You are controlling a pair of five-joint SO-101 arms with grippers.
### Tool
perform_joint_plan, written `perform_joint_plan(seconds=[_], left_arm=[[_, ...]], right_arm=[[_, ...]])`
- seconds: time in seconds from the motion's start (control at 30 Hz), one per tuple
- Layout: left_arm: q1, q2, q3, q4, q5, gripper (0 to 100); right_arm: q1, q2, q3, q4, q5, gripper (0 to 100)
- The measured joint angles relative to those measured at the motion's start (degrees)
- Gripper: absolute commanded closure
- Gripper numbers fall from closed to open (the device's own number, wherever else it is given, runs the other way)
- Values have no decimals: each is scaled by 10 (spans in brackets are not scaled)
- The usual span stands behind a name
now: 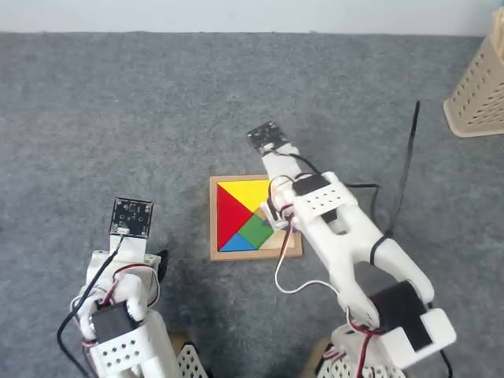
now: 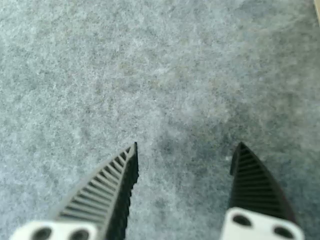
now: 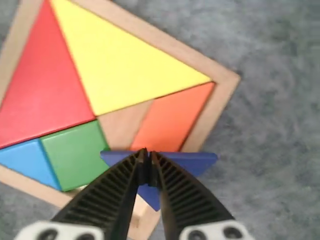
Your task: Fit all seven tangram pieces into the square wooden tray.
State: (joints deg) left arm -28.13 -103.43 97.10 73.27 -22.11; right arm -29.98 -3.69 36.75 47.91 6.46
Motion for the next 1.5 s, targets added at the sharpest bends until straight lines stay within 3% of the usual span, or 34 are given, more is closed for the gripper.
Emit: perform_joint_plan(seconds=[0.5, 1.2, 1.5], left_arm=[[0, 0, 0, 0, 0, 720], [0, 0, 0, 0, 0, 720], [0, 0, 0, 0, 0, 720]], right_arm=[[-49, -12, 11, 43, 41, 992], [-52, -4, 16, 61, 77, 992], [-9, -241, 148, 56, 59, 992]])
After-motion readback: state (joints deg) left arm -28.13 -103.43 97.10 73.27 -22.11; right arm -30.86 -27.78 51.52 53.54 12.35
